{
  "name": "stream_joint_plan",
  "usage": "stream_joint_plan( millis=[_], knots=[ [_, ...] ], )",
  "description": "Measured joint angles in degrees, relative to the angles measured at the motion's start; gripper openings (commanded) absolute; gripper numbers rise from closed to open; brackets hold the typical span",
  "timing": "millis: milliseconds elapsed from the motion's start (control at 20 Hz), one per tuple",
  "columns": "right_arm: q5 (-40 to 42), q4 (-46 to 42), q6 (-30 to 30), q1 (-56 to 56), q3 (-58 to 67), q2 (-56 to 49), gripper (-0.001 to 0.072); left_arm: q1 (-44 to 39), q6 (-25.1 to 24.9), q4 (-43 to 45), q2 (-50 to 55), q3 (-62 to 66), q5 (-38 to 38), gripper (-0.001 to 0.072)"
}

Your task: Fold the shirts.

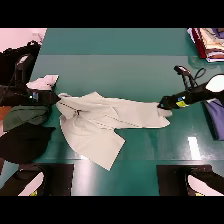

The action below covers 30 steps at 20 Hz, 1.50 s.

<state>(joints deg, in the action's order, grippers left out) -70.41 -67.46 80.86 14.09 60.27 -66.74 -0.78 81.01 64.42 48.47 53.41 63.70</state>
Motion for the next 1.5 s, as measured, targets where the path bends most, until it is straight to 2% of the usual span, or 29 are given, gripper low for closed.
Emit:
stream_joint_plan(
  millis=[150, 250, 550, 600, 650, 700, 850, 900, 950, 1300, 1500],
  knots=[
    [-1.9, -0.1, -1.0, -2.3, 4.4, -3.4, 0.0507, 0.0, -0.3, 0.0, 0.0, -1.5, -1.8, 0.0028],
    [-3.0, -0.2, -2.0, -4.0, 5.4, -3.7, 0.0429, 0.0, -0.3, 0.0, 0.0, -2.0, -2.5, 0.0028],
    [-2.8, -0.1, -6.6, -6.6, 0.2, -1.7, 0.0429, 0.0, -0.4, 0.0, 0.0, -2.5, -3.2, 0.0028],
    [-2.1, 0.0, -7.3, -6.7, -0.7, -1.7, 0.0397, 0.0, -0.4, 0.0, 0.0, -2.5, -3.3, 0.0028],
    [-1.6, 0.2, -8.0, -6.7, -1.4, -1.9, 0.0236, 0.0, -0.4, 0.0, 0.0, -2.5, -3.3, 0.0028],
    [-1.2, 0.3, -8.7, -6.6, -1.8, -2.2, 0.0166, 0.0, -0.4, 0.0, 0.0, -2.5, -3.4, 0.0028],
    [0.4, 0.4, -10.2, -5.6, -2.6, -2.3, 0.0161, 0.0, -0.4, 0.0, 0.0, -2.5, -3.5, 0.0028],
    [1.2, 0.3, -10.5, -5.2, -2.7, -2.0, 0.0130, 0.0, -0.4, 0.0, 0.0, -2.5, -3.5, 0.0028],
    [2.3, 0.3, -10.8, -4.8, -2.8, -1.6, 0.0017, 0.0, -0.4, 0.0, 0.0, -2.5, -3.5, 0.0028],
    [6.9, -0.1, -11.3, -3.6, -2.8, 2.6, 0.0015, 0.0, -0.5, 0.0, 0.0, -2.5, -3.5, 0.0027],
    [7.8, -0.1, -11.4, -3.5, 1.4, 6.1, 0.0014, 0.0, -0.4, 0.1, -0.2, 0.8, -3.0, 0.0027]
  ],
)
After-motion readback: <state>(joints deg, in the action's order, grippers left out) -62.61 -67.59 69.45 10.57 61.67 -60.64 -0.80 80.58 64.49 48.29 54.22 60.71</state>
